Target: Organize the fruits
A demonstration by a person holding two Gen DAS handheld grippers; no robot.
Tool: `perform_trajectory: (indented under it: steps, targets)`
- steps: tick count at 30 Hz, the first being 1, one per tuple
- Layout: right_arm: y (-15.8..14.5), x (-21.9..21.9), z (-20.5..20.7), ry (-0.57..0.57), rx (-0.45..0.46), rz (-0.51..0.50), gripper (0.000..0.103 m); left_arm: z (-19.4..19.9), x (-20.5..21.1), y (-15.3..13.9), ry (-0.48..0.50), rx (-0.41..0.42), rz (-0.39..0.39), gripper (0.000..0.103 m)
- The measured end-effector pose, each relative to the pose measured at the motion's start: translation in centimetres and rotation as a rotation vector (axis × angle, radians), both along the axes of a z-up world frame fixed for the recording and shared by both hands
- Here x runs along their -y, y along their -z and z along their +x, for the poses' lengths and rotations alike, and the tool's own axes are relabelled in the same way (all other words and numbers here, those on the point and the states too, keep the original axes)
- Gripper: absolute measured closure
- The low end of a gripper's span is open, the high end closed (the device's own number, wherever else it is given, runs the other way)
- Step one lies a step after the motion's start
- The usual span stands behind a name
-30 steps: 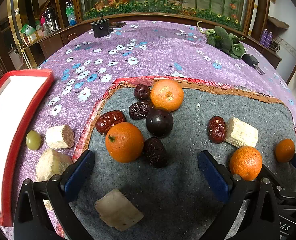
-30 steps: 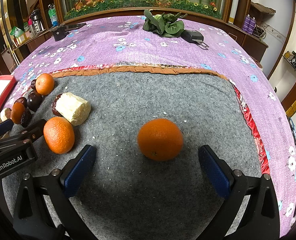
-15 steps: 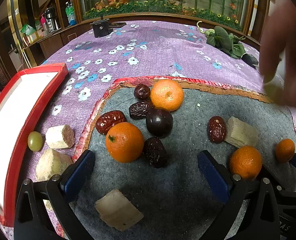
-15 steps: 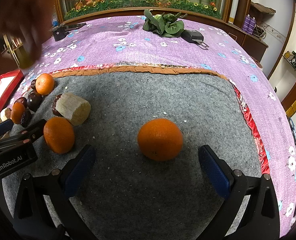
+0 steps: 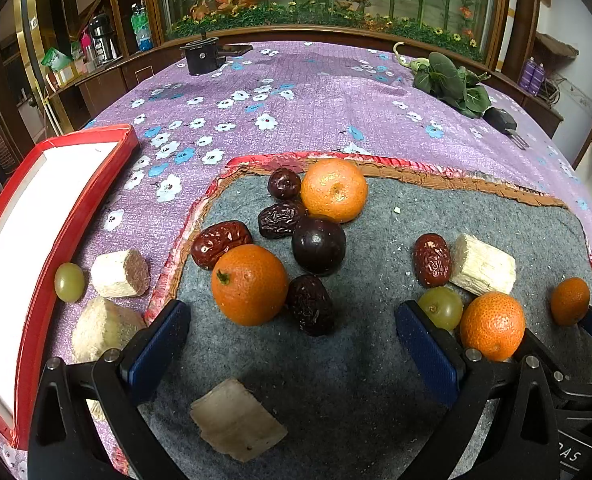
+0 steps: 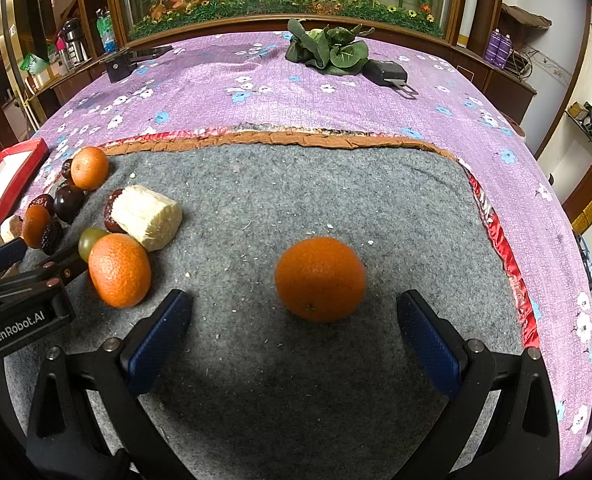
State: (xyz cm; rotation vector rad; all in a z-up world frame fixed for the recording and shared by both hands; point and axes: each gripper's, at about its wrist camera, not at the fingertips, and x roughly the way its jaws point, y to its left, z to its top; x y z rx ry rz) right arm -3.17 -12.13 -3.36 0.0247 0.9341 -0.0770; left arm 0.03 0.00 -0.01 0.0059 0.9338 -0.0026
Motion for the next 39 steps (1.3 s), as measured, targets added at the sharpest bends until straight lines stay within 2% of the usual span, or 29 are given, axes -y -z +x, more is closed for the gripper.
perform_trajectory:
  steps: [39]
  targets:
    - [0.09, -0.09, 0.16, 0.007, 0.001, 0.0, 0.0, 0.07, 0.05, 0.03, 0.0, 0.0, 0.002, 0.001]
